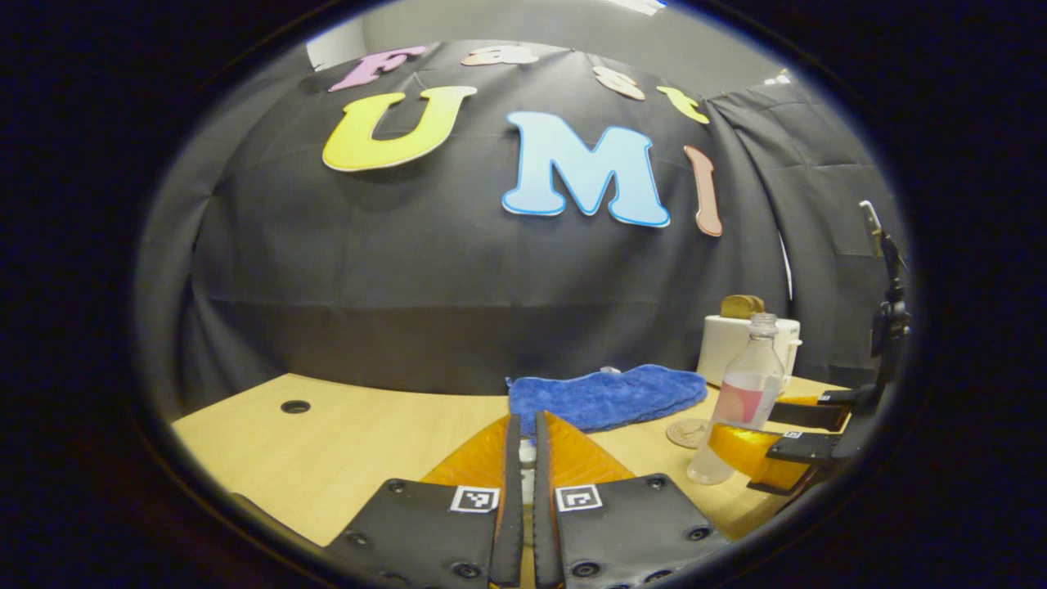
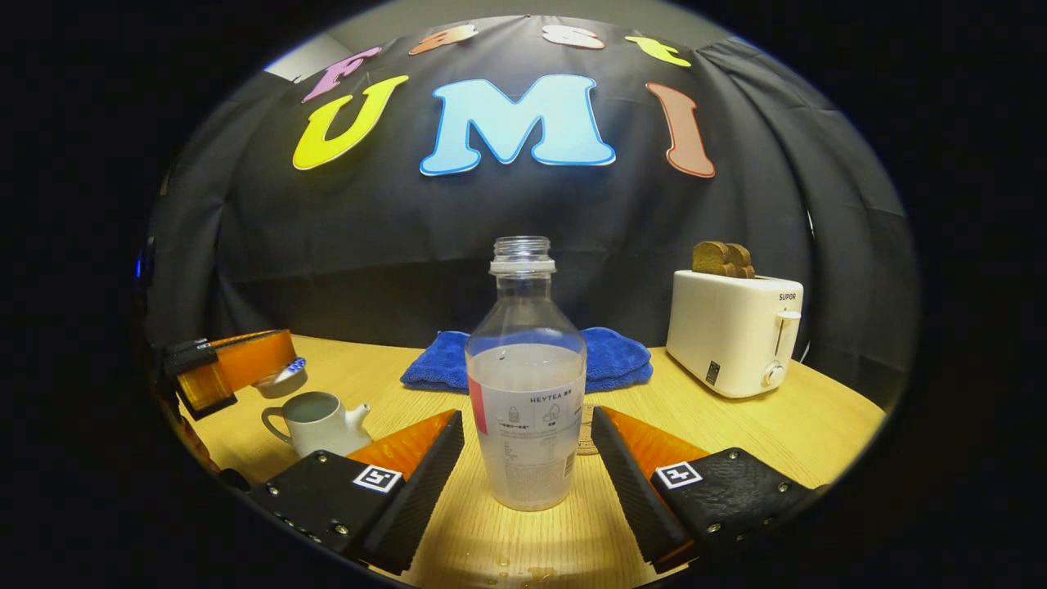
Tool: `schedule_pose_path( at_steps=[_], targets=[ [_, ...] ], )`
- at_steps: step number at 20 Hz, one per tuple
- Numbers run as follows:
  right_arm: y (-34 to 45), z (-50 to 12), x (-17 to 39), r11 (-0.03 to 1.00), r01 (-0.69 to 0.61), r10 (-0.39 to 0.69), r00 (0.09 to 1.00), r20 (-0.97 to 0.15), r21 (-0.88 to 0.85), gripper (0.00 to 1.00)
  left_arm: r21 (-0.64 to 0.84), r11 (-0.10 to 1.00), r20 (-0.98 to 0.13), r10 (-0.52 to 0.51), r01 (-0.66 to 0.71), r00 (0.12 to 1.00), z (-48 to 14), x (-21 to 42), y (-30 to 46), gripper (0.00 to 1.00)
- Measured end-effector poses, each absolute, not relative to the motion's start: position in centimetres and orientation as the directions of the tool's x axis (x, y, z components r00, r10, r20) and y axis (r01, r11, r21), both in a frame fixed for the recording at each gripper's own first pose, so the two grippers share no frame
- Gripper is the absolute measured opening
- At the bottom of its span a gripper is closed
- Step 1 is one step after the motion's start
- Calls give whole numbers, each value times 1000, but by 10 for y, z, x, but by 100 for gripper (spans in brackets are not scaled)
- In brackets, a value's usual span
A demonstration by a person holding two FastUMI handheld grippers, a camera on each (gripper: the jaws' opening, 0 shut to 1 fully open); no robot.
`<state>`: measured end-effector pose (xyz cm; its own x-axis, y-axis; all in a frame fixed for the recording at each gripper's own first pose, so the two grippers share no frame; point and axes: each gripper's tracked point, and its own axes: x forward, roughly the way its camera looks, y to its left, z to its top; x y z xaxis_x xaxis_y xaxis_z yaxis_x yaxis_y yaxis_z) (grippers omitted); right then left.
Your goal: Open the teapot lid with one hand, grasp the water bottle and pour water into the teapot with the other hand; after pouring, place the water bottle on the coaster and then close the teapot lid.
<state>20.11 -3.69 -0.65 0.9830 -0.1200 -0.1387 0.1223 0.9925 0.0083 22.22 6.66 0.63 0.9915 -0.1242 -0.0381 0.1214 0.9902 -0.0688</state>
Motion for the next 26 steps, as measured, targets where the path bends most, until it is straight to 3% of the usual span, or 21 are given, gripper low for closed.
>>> schedule_pose_path(
  at_steps=[8,9,10,13,14,15,16,21,26],
  targets=[
    [-36,-8,201,994,112,-112,984,-135,-11,97,-55,998,-27,-6,4,1000,2,199,142,11],
    [-35,-6,199,993,113,-114,985,-133,-15,94,-61,998,-15,-2,1,1000,6,197,145,14],
    [-35,-5,199,993,118,-119,984,-131,-21,84,-63,998,-7,-3,3,1000,9,196,145,14],
    [-34,-6,198,991,125,-130,984,-124,-47,84,-74,997,-11,-8,7,1000,3,198,144,11],
    [-34,-5,202,991,125,-131,984,-119,-57,74,-78,997,-15,-12,11,1000,2,199,144,14],
    [-31,-3,199,990,125,-133,984,-117,-70,76,-78,997,-20,-14,12,1000,-1,199,143,11],
    [-30,-3,199,988,121,-133,984,-118,-97,76,-79,997,-22,-16,14,1000,-2,199,142,14],
    [-27,4,199,944,121,-158,982,-100,-307,75,-93,995,-5,-24,24,1000,4,198,143,11],
    [-11,16,200,824,57,-124,989,-81,-563,76,-96,995,4,-27,27,1000,6,194,147,14]
  ],
)
